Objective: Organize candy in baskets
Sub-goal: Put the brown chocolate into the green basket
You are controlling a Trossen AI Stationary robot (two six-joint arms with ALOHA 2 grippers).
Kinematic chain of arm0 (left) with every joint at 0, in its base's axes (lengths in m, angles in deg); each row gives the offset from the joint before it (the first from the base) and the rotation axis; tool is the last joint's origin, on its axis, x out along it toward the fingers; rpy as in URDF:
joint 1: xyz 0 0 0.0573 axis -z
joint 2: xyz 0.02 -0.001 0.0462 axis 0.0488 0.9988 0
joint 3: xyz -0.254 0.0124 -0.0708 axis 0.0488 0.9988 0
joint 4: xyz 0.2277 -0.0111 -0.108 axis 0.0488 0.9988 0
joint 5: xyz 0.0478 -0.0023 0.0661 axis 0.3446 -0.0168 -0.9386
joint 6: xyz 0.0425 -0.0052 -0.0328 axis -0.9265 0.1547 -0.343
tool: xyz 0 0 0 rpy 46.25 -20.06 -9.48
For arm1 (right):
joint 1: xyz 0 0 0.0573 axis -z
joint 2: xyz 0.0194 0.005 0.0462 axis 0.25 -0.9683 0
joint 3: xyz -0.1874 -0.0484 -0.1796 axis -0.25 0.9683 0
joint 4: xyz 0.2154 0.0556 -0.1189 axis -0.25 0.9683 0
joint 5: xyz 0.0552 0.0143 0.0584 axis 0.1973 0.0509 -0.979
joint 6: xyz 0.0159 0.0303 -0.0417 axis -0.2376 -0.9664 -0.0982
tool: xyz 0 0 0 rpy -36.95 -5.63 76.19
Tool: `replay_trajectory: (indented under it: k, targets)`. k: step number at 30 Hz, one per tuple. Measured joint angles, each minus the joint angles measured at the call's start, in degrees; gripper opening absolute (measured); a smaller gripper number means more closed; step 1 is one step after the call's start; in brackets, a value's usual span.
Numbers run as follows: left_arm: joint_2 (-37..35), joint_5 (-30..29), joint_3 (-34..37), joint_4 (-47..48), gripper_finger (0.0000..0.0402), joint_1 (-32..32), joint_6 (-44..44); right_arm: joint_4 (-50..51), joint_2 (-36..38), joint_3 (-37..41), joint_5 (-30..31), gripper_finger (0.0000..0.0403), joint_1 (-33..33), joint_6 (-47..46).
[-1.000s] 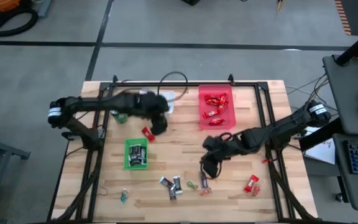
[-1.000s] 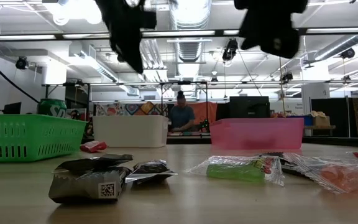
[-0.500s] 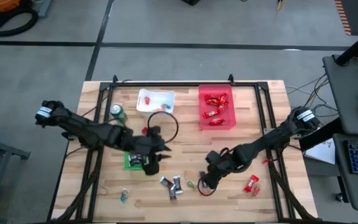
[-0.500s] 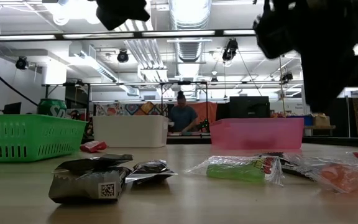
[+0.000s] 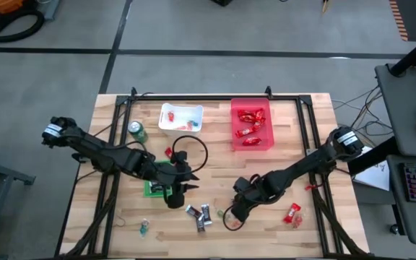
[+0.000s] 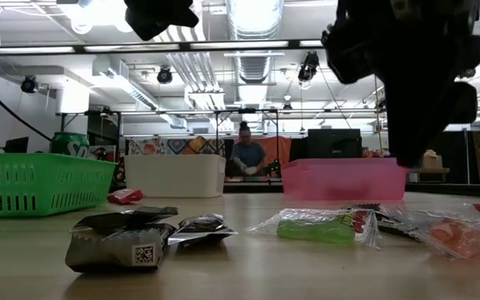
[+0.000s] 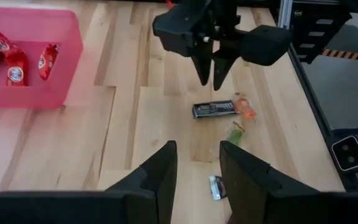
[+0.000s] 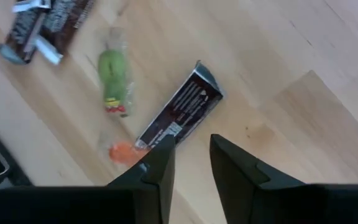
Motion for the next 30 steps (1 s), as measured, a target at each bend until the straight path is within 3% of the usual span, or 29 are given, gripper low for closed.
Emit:
replay_trajectory:
  k: [9, 14, 25, 30]
  targets:
    - [0.09, 0.02, 0.0, -0.02, 0.0105, 0.22, 0.09, -1.61, -2.74, -0.74, 0.24, 0.0187, 0.8, 0.91]
    - [0.09, -1.92, 0.0, -0.02, 0.0105, 0.22, 0.03, -2.03, -5.0, -0.74, 2.12, 0.0211, 1.36, 0.28]
    - [0.09, -2.43, 0.0, -0.02, 0.0105, 0.22, -0.22, -4.28, -11.73, -2.03, 2.01, 0.0206, 4.47, 3.01]
    - [0.09, -3.97, 0.0, -0.02, 0.0105, 0.22, -0.74, -3.58, -11.62, -2.38, 4.41, 0.016, 6.34, 6.1]
